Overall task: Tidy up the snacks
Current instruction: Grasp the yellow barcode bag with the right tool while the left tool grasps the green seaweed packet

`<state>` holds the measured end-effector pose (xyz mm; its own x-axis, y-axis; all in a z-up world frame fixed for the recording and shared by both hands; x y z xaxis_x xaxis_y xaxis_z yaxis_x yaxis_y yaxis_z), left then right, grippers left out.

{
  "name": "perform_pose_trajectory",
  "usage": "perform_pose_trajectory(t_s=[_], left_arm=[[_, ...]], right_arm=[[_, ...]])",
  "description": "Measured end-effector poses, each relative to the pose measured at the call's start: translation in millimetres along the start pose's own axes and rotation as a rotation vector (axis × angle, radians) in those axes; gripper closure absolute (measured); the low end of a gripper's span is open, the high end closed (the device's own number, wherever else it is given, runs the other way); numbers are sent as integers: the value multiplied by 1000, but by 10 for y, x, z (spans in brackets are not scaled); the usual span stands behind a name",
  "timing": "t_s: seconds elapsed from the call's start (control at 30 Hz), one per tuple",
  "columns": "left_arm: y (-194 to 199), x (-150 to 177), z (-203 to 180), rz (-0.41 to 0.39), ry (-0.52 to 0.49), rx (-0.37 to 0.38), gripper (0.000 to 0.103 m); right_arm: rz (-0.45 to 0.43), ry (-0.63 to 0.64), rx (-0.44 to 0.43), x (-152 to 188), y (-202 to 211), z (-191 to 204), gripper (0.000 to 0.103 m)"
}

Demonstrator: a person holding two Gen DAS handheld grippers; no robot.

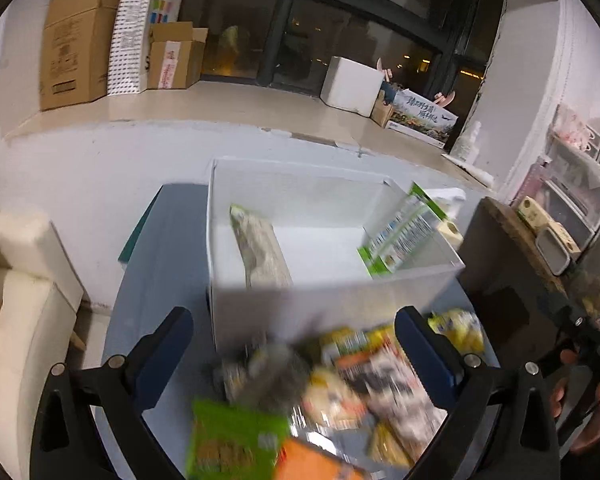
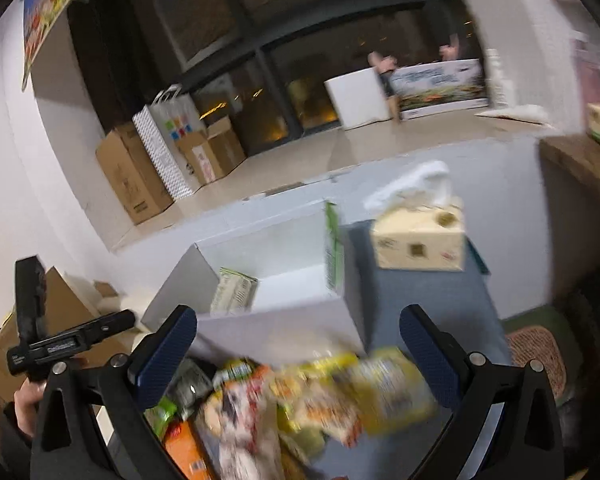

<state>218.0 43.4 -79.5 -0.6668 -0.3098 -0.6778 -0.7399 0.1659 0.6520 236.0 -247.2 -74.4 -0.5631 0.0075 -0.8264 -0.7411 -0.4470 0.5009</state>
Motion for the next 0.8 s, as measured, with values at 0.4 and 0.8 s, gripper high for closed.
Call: perform_pose_trajectory(t_s=[0.4, 0.8], left_arm=[[540, 858, -222, 28, -80, 34, 0], [489, 1023, -157, 69, -86, 34, 0]], right_arm=[[195, -11, 89, 876, -19, -419, 0], [332, 22, 89, 741, -982, -668, 0]])
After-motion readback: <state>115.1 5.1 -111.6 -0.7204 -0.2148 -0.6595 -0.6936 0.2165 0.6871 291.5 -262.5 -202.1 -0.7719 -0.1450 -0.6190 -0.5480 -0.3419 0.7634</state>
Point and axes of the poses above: each gripper's, at about its wrist camera, not at the fingertips, and y roughly against the way its jaws point, z to its left, x to its underside, the point moved 7 cm from there along -y, roughly the way its jaws point, and after that the axes turned 7 degrees about y, right-handed, at the moved point
